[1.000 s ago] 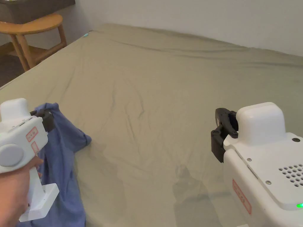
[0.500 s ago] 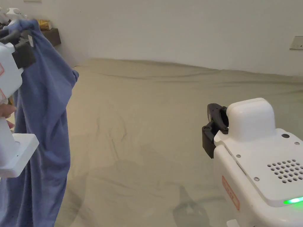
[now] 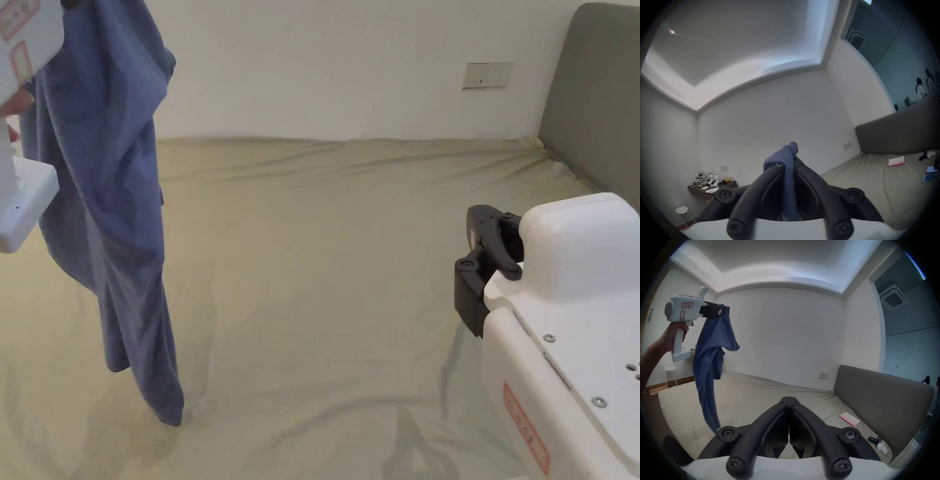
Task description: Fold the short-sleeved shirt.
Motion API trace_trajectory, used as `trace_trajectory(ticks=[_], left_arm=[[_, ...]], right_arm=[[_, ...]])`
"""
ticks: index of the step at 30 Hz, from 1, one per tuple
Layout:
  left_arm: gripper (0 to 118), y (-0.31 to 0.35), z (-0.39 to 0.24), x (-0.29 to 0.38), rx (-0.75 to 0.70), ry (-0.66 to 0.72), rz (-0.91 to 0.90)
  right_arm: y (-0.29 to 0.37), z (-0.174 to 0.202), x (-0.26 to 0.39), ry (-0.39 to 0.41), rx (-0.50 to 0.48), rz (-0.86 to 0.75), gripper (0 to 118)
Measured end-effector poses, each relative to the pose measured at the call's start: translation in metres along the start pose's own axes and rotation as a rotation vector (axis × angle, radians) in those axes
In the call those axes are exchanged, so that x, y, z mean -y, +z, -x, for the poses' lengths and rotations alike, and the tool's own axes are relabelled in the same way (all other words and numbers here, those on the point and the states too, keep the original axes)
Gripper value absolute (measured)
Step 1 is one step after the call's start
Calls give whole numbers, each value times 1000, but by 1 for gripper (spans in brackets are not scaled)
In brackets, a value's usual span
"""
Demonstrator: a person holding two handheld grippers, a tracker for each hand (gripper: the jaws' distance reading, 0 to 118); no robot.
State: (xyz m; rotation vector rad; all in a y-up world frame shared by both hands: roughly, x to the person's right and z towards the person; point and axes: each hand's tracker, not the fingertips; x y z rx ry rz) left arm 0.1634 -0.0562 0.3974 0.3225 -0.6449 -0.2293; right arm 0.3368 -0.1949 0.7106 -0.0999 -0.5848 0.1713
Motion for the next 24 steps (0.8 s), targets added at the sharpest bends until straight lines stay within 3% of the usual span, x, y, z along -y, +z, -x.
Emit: trace_trajectory(ticks=[7, 11, 15, 18, 19, 20, 22, 24], left_arm=[[1, -67, -126, 104, 223, -59, 233], [1, -100, -220, 186, 282, -173, 446], [1, -119, -291, 266, 428, -104, 626], [5, -121, -325, 310, 479, -96, 711], [18, -118, -335, 319, 505, -92, 735], [41, -117, -342, 331, 548, -86, 776], [114, -116, -346, 344, 567, -56, 849], [112, -109, -338, 349, 564, -15, 864]], right_arm=[[-12, -36, 29, -13, 81, 90, 1], [-29, -52, 54, -38, 115, 184, 1], [-48, -64, 84, -7, 137, 267, 1], [-59, -73, 101, -31, 153, 320, 1], [-64, -76, 107, -44, 157, 335, 1], [-68, -79, 112, -55, 162, 349, 1], [-74, -81, 121, -66, 169, 368, 1], [-81, -81, 127, -67, 163, 386, 1]])
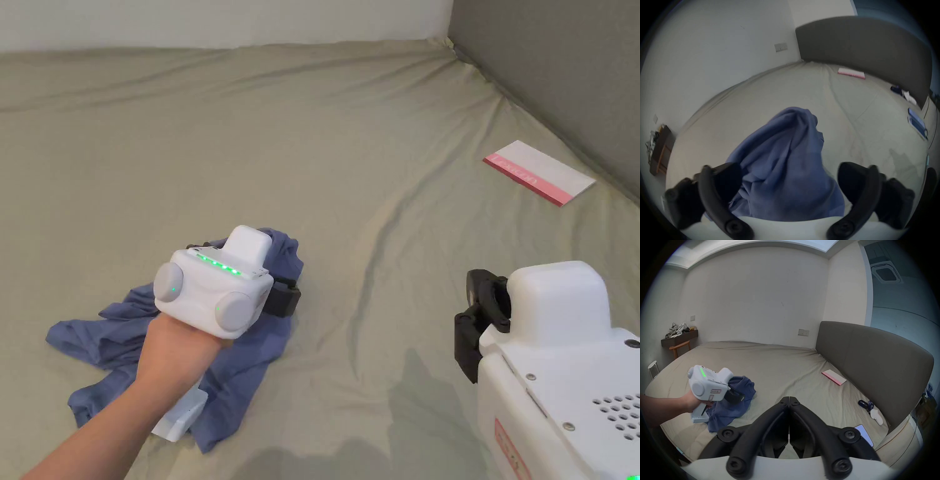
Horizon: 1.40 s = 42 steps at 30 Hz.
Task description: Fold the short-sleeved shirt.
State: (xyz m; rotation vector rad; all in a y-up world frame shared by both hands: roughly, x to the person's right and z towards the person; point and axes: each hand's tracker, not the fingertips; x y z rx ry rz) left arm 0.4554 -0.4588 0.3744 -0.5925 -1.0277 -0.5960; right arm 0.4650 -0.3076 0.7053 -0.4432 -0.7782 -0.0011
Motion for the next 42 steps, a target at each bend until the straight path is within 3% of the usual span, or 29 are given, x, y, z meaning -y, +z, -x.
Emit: trace_trajectory(ticks=[5, 15, 17, 18, 21, 24, 25, 33, 38, 42], left_arm=[[113, 53, 26, 9, -41, 91, -128], [112, 279, 85, 18, -233, 288, -546], [108, 319, 85, 26, -277, 312, -605], [103, 333, 83, 31, -298, 311, -633], [70, 368, 70, 45, -369, 277, -679], [4, 384, 55, 60, -408, 278, -688], [0, 388, 49, 65, -445, 277, -699], [0, 394, 30, 99, -419, 323, -666], [0, 395, 34, 100, -482, 313, -662], [0, 396, 36, 96, -529, 266, -670]], right_arm=[[-4, 11, 1, 14, -34, 11, 1], [29, 46, -49, 72, -119, -146, 1], [41, 55, -62, 90, -131, -197, 1], [46, 60, -67, 96, -138, -219, 1], [65, 76, -80, 102, -166, -267, 1], [81, 94, -82, 114, -181, -314, 1], [86, 100, -81, 119, -184, -324, 1], [104, 118, -71, 90, -234, -324, 1], [108, 127, -68, 182, -179, -351, 1], [109, 127, -70, 170, -186, -356, 1]])
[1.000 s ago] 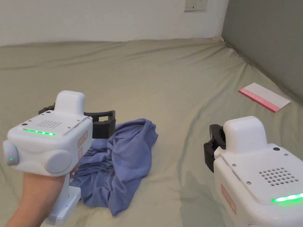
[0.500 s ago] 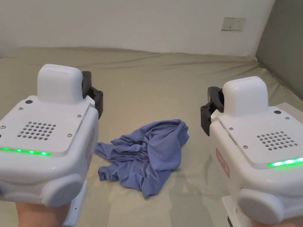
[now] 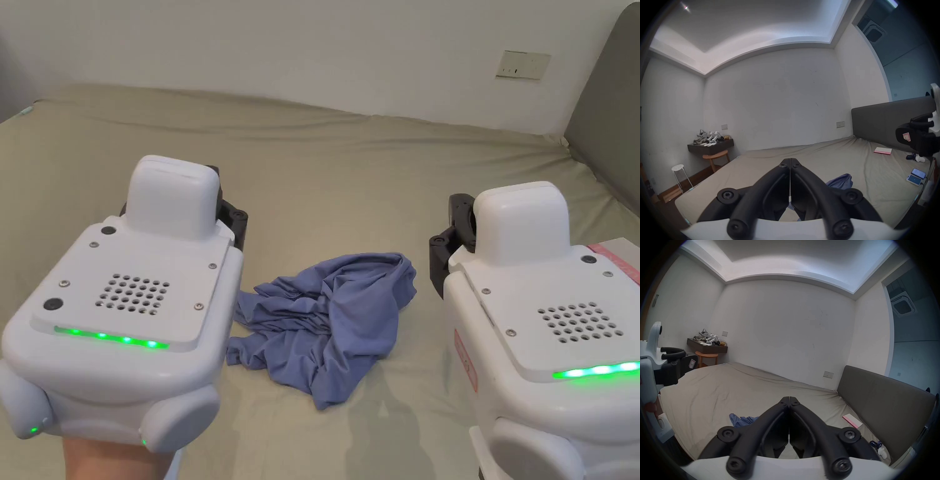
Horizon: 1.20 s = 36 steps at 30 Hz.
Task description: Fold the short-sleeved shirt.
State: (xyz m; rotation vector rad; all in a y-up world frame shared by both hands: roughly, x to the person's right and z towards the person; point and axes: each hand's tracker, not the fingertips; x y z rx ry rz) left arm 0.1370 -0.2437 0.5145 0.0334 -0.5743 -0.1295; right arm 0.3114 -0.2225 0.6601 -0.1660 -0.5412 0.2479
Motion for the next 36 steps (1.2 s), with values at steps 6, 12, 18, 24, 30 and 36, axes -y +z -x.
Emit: trace_trajectory(ticks=[6, 12, 18, 24, 30, 36], left_arm=[[0, -11, 2, 5, 40, 9, 44], [0, -43, 2, 51, 145, 50, 257], [0, -100, -1, 153, 156, 119, 649], [108, -169, -20, 225, 148, 125, 841], [105, -210, -42, 261, 142, 105, 883], [47, -211, -59, 261, 210, 17, 860]], right_arm=[[-7, -2, 6, -11, 2, 10, 1], [-23, -9, 37, -29, -13, 76, 1], [-42, -25, 81, -36, 9, 198, 1], [-59, -43, 116, -25, 33, 316, 1], [-74, -58, 136, -11, 71, 376, 1], [-96, -61, 153, 16, 65, 433, 1]])
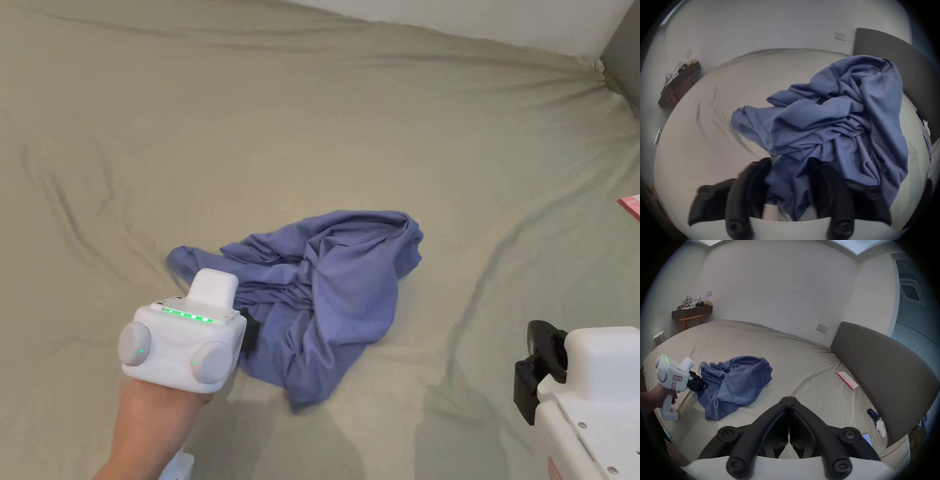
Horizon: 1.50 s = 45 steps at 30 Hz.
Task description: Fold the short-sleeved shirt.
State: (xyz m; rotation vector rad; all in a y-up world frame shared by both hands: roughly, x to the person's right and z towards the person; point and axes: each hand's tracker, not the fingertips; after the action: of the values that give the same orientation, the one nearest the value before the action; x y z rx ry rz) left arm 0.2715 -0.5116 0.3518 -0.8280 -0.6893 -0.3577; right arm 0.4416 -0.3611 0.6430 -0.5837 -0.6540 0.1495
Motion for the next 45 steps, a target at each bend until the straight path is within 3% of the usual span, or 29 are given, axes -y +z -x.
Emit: trace_trajectory(ticks=[1, 2, 4, 5, 8, 9, 10, 14, 16, 19, 21, 22, 23, 24, 25, 27, 29, 39, 45], left_arm=[[23, 4, 0, 0, -17, -19, -17], [13, 7, 1, 1, -40, -33, -19], [11, 22, 10, 2, -21, -19, -58], [11, 31, 15, 2, 1, 5, -70], [11, 65, 20, 3, -16, -20, -147], [11, 75, 24, 3, -9, -13, -161], [11, 85, 27, 4, 2, 5, -180], [11, 114, 40, 11, -4, 47, -225], [11, 120, 45, 17, -18, 56, -211], [11, 121, 52, 28, -37, 65, -196], [11, 120, 56, 35, -41, 77, -167], [11, 120, 59, 39, -40, 82, -164], [11, 120, 61, 41, -41, 82, -161], [11, 118, 63, 42, -46, 80, -156], [11, 117, 64, 44, -56, 82, -153], [11, 118, 70, 44, -52, 100, -160], [11, 129, 75, 41, -45, 137, -216], [11, 212, 119, -18, -177, 188, -472], [10, 278, 131, -52, -212, 207, -655]], right_arm=[[-8, 1, -2, 1, -13, 5, 1], [-16, 1, -3, 1, -28, 8, 1], [-37, 4, -12, -1, -69, 25, 3], [-48, 5, -17, -2, -90, 32, 12], [-91, 11, -31, 2, -132, 45, 88], [-107, 12, -35, 12, -190, 80, 109], [-128, 15, -39, 15, -214, 121, 111], [-199, 28, -40, 26, -280, 222, 111], [-248, 36, -29, -6, -366, 322, 111], [-300, 53, -9, 55, -308, 397, 110], [-304, 61, -3, 25, -348, 369, 106], [-298, 62, -4, -31, -373, 342, 103], [-286, 62, -5, -74, -403, 319, 82], [-279, 64, -7, -112, -429, 305, 32], [-273, 71, -7, -72, -362, 296, 20], [-261, 73, -11, 21, -338, 285, 19], [-245, 67, -18, 38, -331, 264, 19], [-121, -43, -86, -148, -303, -3, 19], [-36, -71, -119, -189, -281, -148, 19]])
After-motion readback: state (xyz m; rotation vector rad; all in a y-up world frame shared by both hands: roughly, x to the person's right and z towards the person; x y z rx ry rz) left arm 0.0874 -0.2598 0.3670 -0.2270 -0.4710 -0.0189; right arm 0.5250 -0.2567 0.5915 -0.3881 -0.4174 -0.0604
